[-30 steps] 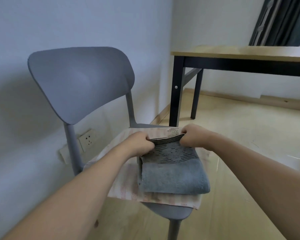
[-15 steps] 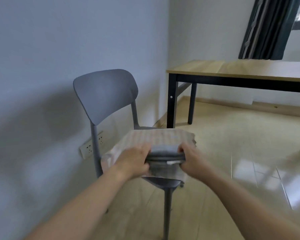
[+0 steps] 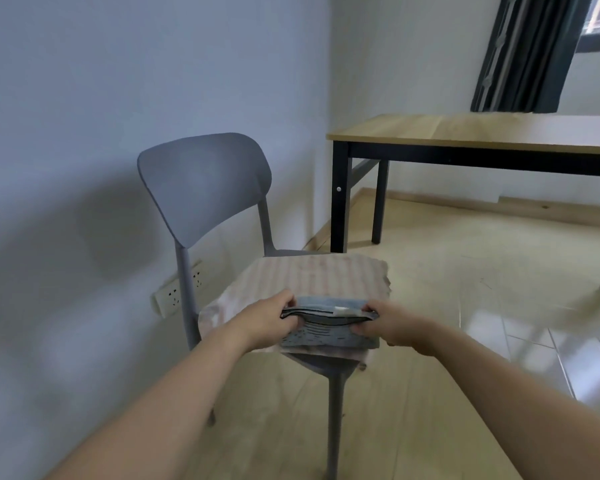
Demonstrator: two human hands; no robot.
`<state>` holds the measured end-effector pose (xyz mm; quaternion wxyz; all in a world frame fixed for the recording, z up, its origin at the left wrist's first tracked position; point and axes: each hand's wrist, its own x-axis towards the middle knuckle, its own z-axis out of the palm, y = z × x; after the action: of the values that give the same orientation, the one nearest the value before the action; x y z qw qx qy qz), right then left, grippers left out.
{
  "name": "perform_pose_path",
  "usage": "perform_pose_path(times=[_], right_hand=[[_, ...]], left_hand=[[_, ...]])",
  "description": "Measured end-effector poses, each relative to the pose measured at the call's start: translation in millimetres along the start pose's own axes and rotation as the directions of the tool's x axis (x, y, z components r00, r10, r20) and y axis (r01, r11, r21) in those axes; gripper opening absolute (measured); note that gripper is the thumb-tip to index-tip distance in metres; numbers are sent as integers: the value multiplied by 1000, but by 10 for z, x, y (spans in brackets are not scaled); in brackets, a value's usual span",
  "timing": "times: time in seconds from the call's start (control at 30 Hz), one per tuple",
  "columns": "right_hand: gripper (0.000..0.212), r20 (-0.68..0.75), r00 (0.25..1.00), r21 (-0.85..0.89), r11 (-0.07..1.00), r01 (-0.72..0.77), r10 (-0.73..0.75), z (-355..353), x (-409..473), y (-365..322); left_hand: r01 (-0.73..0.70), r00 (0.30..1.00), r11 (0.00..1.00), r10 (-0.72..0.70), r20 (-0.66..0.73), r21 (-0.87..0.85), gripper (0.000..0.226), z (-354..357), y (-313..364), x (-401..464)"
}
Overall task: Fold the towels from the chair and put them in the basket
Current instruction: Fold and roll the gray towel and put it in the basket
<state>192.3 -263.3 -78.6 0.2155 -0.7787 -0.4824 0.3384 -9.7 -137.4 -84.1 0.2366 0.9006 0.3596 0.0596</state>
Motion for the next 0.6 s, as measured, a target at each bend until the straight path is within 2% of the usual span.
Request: perform_pose_path(times=[0.1,0.2,0.3,0.4,0.5,0.6], right_hand=[[33,-4,996,105,990,-90,91,-90,157,-70],[43,-63,988,138,981,-134,144,-61,389,-78],[50,-206,962,202,970,-136,178,40,627,-52],[49,-343,916,160,974,-161,208,129,798,4],[47,-387,872,153,953,-261,301,216,947,69],[47,-433,847,152,951,-268,308,316,1071,158]], left_hand=[[67,995,991,-76,-70,-119,16,46,-39,264],[128,982,958,-158,-102,-257,20,147,-70,510],[174,963,956,-215,-160,-236,27,261,-86,684],[229,948,948,-268,-171,-219,38,338,-144,846],[273,945,942,-300,-129,-193,46,399,-246,948],[295,939,940,-319,-128,-172,50,485,-348,994]])
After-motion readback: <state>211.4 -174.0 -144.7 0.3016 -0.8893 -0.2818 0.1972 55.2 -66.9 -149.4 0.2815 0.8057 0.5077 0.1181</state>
